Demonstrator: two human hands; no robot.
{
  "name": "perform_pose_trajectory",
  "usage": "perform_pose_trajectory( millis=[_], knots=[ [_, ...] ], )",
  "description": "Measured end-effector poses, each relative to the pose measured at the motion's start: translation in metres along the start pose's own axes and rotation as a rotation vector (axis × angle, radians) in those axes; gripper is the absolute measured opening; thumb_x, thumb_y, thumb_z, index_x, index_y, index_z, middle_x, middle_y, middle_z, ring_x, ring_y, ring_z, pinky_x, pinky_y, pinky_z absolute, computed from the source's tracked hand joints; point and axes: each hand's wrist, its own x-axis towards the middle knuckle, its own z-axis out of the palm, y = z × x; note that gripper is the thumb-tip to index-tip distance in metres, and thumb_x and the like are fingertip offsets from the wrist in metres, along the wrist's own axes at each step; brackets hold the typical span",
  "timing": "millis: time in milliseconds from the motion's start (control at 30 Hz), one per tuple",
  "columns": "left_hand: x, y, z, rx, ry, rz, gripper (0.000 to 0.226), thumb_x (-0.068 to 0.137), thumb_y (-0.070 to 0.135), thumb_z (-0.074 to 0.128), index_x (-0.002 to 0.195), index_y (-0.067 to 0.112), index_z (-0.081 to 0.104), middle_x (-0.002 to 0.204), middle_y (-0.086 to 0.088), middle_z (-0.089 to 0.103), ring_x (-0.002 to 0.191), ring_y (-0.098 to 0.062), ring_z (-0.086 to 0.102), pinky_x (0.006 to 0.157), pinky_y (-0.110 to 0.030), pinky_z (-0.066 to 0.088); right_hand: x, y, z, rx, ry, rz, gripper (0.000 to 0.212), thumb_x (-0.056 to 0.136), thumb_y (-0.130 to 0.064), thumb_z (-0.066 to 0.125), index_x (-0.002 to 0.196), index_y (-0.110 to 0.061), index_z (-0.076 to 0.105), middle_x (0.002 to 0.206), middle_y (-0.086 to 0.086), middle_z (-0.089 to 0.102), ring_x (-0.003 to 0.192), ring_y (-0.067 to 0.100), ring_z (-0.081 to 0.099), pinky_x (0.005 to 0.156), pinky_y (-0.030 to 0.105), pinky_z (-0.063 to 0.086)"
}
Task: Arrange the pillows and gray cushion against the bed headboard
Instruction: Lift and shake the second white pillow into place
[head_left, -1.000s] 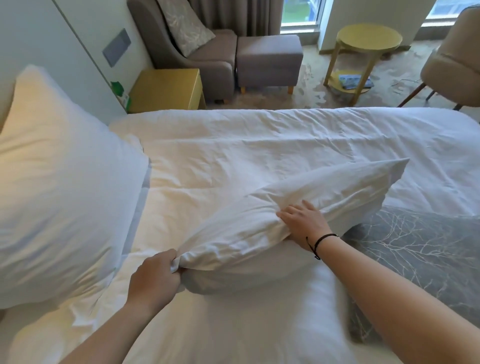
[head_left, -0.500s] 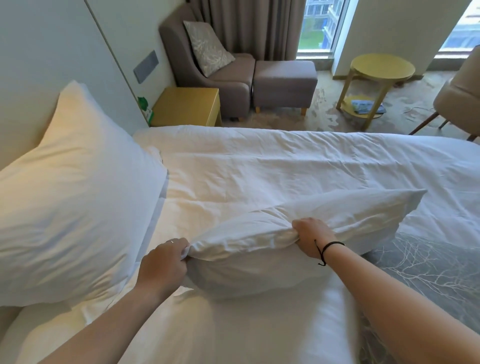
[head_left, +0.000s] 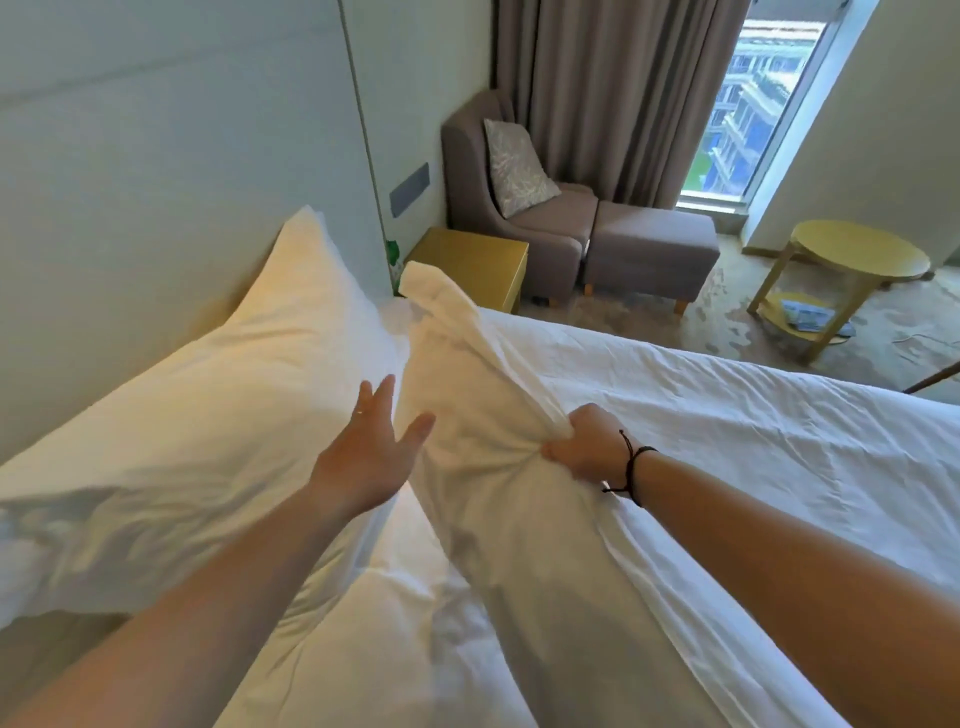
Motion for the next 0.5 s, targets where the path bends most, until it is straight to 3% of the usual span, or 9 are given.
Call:
perform_pose_trajectory(
  millis=[133,233,300,367,433,500],
  knots=[
    [-0.018,-0.046,-0.004,-0.121,-0.108,-0.018,0.076,0.093,0.067,0.037,0.156,0.032,0.014,0.165,0.005,0.007,0.147,-0.016,0.026,0.119,-0.039,0.022,0.041,-0.065,0.019,0.273,0.070,0.069,0.024,0.071,-0.014,0.072,0.069,-0.011,0.049,0.063,0.004,0.053,0.050,0.018,0.052,0.040,0.021,0.039],
    [-0.032,-0.077,-0.012,-0.299,-0.099,-0.100,0.075,0.086,0.076,0.034,0.150,0.036,0.032,0.156,0.013,0.034,0.137,-0.013,0.042,0.112,-0.035,0.032,0.071,-0.095,0.048,0.346,0.094,0.108,0.018,0.074,-0.017,0.070,0.080,-0.010,0.054,0.073,0.009,0.054,0.064,0.025,0.053,0.051,0.032,0.046],
    [-0.041,-0.103,-0.015,-0.470,-0.108,-0.217,0.074,0.072,0.085,0.032,0.132,0.044,0.047,0.138,0.016,0.053,0.117,-0.012,0.060,0.103,-0.038,0.045,0.088,-0.104,0.076,0.302,0.105,0.108,0.015,0.081,-0.016,0.064,0.077,-0.010,0.051,0.074,0.009,0.050,0.070,0.024,0.050,0.060,0.035,0.045],
    [-0.050,-0.135,-0.012,-0.497,-0.173,-0.296,0.079,0.064,0.089,0.032,0.126,0.044,0.050,0.128,0.016,0.056,0.108,-0.010,0.063,0.096,-0.036,0.048,0.097,-0.105,0.115,0.147,0.026,0.117,0.014,0.085,-0.015,0.058,0.075,-0.012,0.050,0.075,0.008,0.048,0.074,0.022,0.047,0.066,0.032,0.040],
    [-0.063,-0.169,-0.001,-0.411,-0.296,-0.365,0.099,0.062,0.092,0.035,0.143,0.034,0.041,0.138,0.011,0.052,0.118,-0.014,0.058,0.097,-0.032,0.042,0.090,-0.101,0.164,0.023,-0.141,0.141,0.015,0.090,-0.024,0.058,0.077,-0.018,0.055,0.081,0.006,0.051,0.078,0.021,0.048,0.071,0.030,0.041],
    [-0.075,-0.197,0.016,-0.264,-0.333,-0.381,0.112,0.060,0.095,0.042,0.150,0.029,0.032,0.149,0.007,0.046,0.132,-0.014,0.048,0.103,-0.031,0.038,0.072,-0.096,0.214,0.100,-0.246,0.127,0.013,0.088,-0.036,0.060,0.086,-0.023,0.061,0.087,0.002,0.053,0.083,0.021,0.051,0.072,0.030,0.039]
  ],
)
